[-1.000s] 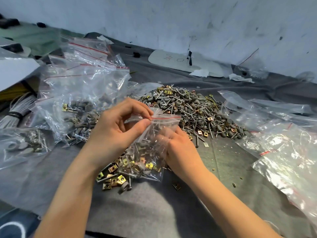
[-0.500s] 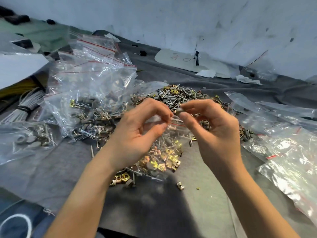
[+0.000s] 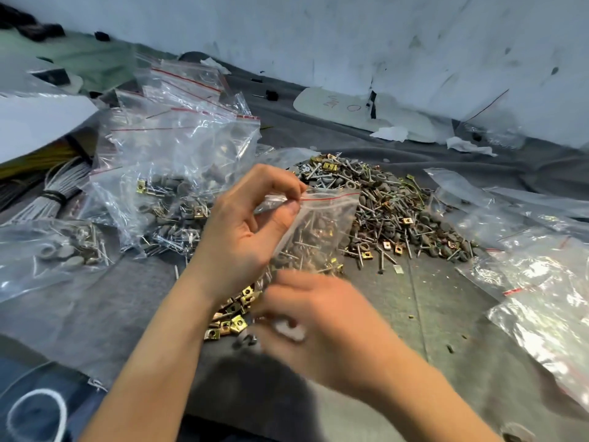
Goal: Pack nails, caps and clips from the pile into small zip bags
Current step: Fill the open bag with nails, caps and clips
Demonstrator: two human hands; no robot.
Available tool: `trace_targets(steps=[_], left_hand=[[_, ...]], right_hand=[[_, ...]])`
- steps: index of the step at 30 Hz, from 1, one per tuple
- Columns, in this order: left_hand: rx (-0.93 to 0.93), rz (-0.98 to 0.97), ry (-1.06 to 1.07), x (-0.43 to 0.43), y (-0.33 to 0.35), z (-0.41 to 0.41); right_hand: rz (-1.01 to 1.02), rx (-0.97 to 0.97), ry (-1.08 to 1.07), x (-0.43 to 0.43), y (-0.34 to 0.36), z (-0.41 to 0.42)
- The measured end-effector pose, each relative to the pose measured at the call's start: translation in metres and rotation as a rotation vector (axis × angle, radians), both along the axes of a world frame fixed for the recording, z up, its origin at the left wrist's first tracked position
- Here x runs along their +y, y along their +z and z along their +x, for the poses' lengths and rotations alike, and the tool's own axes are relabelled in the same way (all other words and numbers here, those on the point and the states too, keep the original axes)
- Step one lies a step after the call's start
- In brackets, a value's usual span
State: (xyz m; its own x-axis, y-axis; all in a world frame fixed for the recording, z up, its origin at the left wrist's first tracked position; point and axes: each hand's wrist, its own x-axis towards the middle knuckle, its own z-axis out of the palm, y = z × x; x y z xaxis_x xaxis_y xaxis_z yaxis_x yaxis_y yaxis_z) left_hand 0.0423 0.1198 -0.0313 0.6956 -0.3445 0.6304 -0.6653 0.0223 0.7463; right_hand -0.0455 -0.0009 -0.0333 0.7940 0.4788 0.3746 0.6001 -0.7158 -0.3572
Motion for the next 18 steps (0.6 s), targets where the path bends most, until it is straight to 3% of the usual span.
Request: trace_targets(steps=[3, 7, 11, 16, 18], left_hand=[[0.014, -0.022, -0.006, 0.001, -0.002, 0.002], [0.018, -0.024, -0.001, 0.003, -0.003, 0.003], [0.037, -0.022, -0.009, 0.004, -0.002, 0.003], [0.047, 0.023, -0.062, 0.002, 0.004, -0.005], [0.009, 0.062, -0.094, -0.001, 0.006, -0.010]], right_hand=[[-0.309, 0.122, 0.026, 0.011, -0.027, 0.001], [-0.319, 0.076, 0.015, 0.015, -0.033, 0.003], [0.005, 0.099, 0.020, 0.001, -0.008, 0.005], [0.620, -0.234, -0.256, -0.048, 0.025, 0.010], [0.713, -0.338, -0.348, -0.059, 0.029, 0.011]])
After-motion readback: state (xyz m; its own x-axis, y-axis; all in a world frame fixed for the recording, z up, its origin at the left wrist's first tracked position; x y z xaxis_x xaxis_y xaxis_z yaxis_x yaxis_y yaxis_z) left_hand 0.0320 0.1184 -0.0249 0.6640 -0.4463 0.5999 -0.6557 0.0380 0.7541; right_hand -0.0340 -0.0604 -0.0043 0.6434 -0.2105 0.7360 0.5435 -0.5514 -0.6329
